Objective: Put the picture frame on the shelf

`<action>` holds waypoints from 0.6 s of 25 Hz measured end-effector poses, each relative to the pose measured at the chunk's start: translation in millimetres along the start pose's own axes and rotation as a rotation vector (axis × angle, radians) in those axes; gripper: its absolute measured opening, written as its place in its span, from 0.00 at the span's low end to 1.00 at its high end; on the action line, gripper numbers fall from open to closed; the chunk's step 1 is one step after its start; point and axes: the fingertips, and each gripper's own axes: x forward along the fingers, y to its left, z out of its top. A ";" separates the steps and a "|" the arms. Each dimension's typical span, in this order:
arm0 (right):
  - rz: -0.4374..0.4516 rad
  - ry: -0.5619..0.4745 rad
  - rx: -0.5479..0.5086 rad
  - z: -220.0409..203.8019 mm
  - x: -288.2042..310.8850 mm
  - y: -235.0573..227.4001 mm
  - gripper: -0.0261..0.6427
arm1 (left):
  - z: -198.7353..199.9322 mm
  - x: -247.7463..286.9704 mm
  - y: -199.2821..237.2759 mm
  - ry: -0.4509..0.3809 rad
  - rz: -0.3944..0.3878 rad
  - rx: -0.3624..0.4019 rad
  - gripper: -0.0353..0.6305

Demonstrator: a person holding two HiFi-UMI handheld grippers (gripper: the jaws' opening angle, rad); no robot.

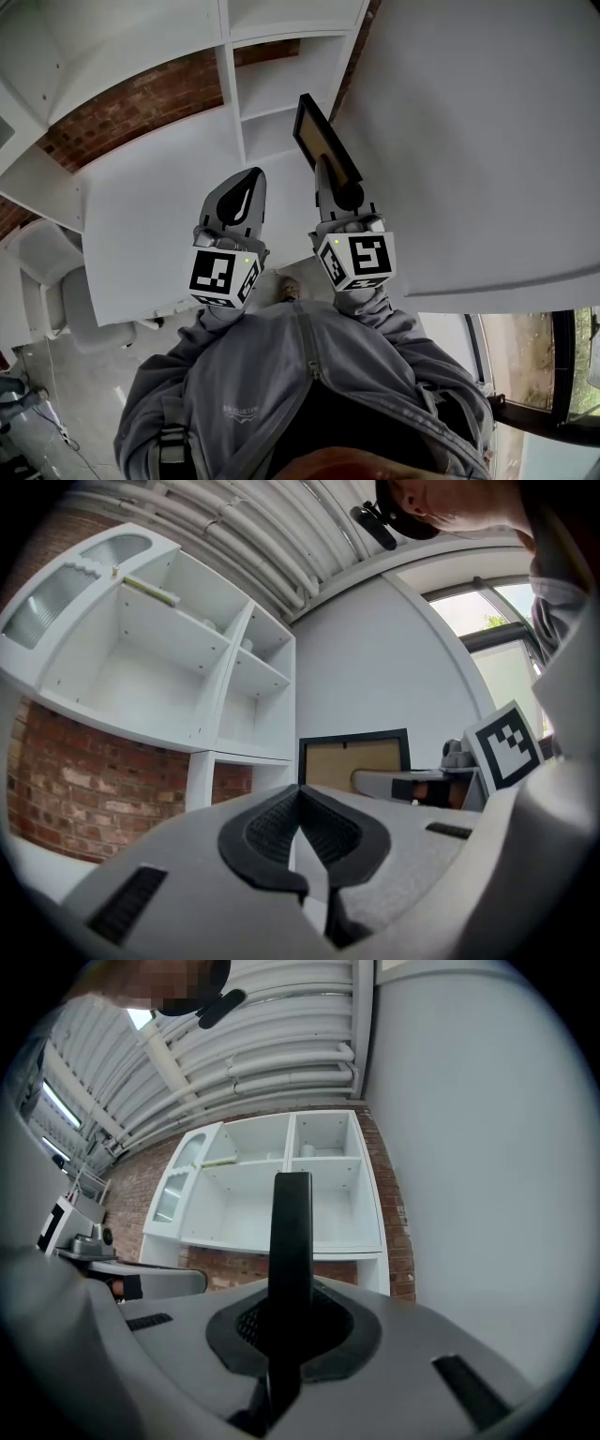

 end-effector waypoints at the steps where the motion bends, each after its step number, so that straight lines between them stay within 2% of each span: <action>1: 0.008 -0.001 0.000 -0.8 6.1 -6.3 0.09 | -0.7 7.9 1.0 -0.001 0.008 0.000 0.06; 15: 0.108 -0.014 -0.004 -13.7 62.5 -66.9 0.09 | -10.4 87.6 3.4 -0.018 0.083 0.008 0.06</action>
